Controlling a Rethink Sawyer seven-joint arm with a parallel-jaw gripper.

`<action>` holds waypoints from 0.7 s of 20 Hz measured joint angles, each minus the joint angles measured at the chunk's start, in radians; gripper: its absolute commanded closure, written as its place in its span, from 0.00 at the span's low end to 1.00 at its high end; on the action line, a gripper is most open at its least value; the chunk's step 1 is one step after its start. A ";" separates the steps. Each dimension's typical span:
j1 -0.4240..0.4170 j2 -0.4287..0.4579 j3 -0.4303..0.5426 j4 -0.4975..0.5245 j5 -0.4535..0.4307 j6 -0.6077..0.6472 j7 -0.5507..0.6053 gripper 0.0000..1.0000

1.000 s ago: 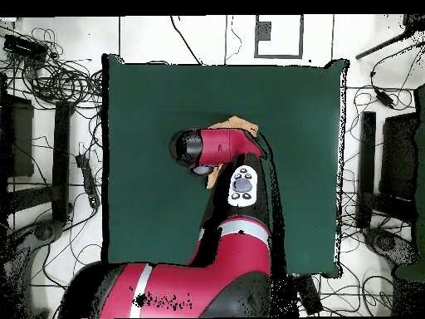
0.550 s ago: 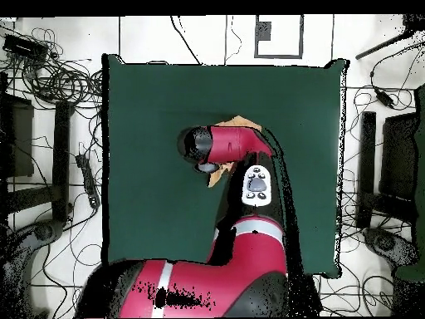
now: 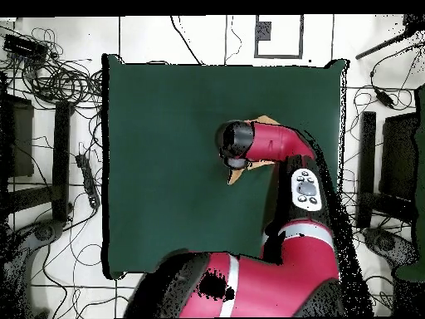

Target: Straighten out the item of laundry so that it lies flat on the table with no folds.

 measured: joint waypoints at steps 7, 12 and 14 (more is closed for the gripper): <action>-0.012 -0.002 0.007 -0.005 -0.037 0.013 0.000 0.00; 0.018 -0.021 0.009 0.011 -0.058 0.013 0.000 0.00; 0.031 -0.035 0.010 0.021 -0.058 0.020 0.000 0.00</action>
